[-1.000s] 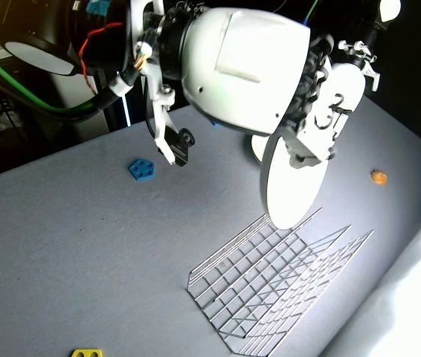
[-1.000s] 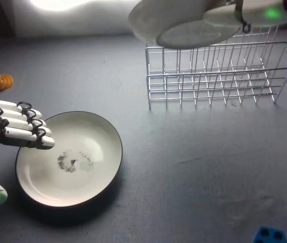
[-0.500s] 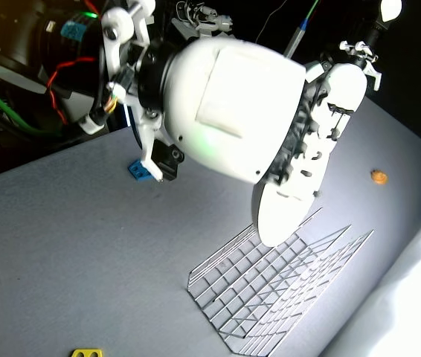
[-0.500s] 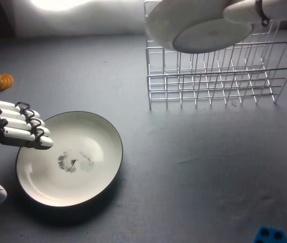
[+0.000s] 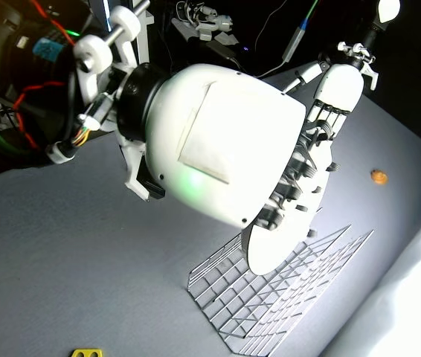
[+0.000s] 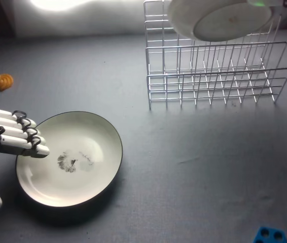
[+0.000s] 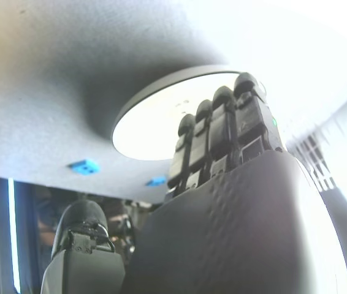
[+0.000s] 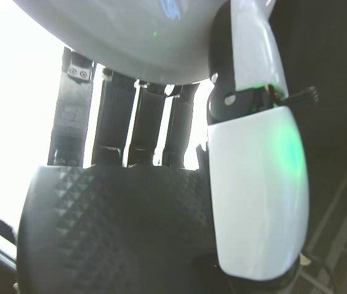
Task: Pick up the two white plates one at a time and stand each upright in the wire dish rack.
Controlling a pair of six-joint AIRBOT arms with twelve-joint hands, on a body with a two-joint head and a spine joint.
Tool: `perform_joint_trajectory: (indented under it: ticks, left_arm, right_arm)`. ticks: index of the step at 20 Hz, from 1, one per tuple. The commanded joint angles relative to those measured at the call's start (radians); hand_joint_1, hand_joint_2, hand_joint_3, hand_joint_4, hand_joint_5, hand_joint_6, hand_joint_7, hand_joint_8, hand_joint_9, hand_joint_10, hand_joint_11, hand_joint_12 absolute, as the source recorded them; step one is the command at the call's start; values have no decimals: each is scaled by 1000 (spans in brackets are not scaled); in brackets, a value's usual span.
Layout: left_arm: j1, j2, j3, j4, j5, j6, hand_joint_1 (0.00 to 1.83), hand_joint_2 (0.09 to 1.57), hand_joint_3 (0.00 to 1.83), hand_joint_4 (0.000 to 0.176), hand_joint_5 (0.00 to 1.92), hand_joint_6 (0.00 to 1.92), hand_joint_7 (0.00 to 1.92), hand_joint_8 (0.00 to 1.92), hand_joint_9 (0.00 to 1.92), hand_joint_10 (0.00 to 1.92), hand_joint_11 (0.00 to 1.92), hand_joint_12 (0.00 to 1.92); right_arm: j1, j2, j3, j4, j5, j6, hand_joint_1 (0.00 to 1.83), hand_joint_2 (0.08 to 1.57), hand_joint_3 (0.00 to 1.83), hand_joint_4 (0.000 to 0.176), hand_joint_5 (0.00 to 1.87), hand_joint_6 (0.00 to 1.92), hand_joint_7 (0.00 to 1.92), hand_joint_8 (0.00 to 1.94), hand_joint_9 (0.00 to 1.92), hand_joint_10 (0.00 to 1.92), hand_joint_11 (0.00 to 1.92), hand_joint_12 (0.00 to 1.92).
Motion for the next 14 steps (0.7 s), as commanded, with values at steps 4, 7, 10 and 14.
perform_joint_trajectory:
  ticks: [4, 7, 10, 14]
  left_arm:
    - [-3, 20, -8, 2, -25, -41, 0, 1066, 1, 0, 60, 6, 57, 5, 43, 8, 12, 6]
    - [1, 27, -12, 3, -25, -42, 0, 1065, 1, 0, 67, 7, 57, 5, 40, 5, 11, 5]
    - [1, 22, -12, 3, -19, -43, 0, 1059, 0, 0, 69, 5, 64, 5, 37, 2, 3, 3]
    - [-5, 17, -11, 3, -12, -43, 0, 1060, 0, 0, 37, 0, 24, 0, 11, 0, 0, 0]
  right_arm:
    - [28, 7, 20, -9, 100, 19, 1235, 1084, 0, 21, 1010, 945, 1103, 792, 1232, 9, 755, 986]
    - [43, 1, 42, -9, 53, 38, 1236, 1082, 0, 20, 1015, 935, 1109, 783, 1234, 7, 757, 981]
    - [60, -12, 79, -9, -6, 72, 1232, 1090, 0, 24, 1006, 956, 1082, 820, 1221, 1, 750, 975]
    - [57, -28, 120, -187, -34, 248, 1231, 1091, 0, 23, 1002, 960, 1083, 823, 1232, 4, 757, 994]
